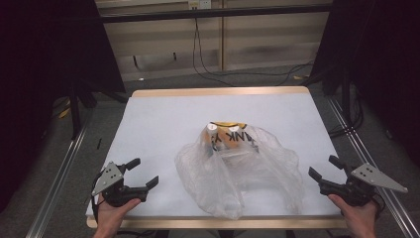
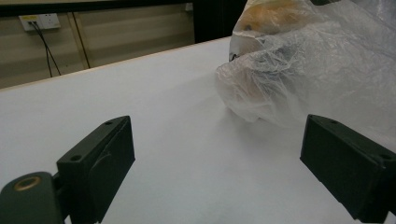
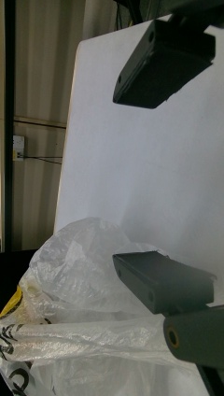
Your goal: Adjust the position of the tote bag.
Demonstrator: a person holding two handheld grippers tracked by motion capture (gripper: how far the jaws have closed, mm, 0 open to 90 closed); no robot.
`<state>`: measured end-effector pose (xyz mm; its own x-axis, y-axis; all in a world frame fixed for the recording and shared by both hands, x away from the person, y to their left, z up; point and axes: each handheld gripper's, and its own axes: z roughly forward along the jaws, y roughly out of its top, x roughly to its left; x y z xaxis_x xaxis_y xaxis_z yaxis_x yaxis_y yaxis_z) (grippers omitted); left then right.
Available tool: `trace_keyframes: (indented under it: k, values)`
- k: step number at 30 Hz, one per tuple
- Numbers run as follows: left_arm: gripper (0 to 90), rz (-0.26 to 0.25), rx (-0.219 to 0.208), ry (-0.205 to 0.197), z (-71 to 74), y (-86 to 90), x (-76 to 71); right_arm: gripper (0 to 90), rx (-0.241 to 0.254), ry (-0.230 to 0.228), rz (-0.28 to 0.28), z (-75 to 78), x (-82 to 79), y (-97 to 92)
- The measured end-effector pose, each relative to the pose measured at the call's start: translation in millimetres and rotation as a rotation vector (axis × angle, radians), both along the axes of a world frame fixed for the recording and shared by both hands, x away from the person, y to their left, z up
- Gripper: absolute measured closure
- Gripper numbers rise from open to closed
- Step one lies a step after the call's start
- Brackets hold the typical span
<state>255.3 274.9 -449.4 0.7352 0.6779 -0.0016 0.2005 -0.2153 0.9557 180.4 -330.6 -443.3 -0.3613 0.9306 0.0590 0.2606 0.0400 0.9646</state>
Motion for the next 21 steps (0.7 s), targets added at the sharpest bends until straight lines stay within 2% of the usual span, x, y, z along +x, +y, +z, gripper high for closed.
trace_keyframes:
  k: [5, 6, 8, 13, 16, 21]
  values:
    - [12.1, 0.004, 0.005, 0.0, 0.7, 0.0, -0.3, 21.1, 0.012, 0.015, 0.005, 0.2, -0.2, -0.6]
    - [12.1, -0.002, -0.015, 0.01, 0.2, -0.9, -0.3, 21.9, 0.012, 0.018, 0.007, 0.4, -0.3, -1.3]
    - [13.3, -0.003, -0.001, 0.013, 1.1, 0.1, -0.5, 22.3, 0.01, 0.023, 0.007, 0.9, -0.6, -1.6]
    - [17.1, -0.007, -0.015, 0.018, 1.0, -2.4, -2.4, 25.1, 0.012, 0.022, 0.033, 3.1, -2.2, -0.4]
    - [21.7, -0.027, 0.007, 0.014, 2.2, -6.6, -5.0, 27.9, 0.011, 0.029, 0.063, 5.0, -3.4, 1.4]
    - [26.2, -0.056, -0.005, 0.03, 4.0, -11.9, -10.0, 29.9, 0.012, 0.038, 0.097, 6.8, -4.6, 3.8]
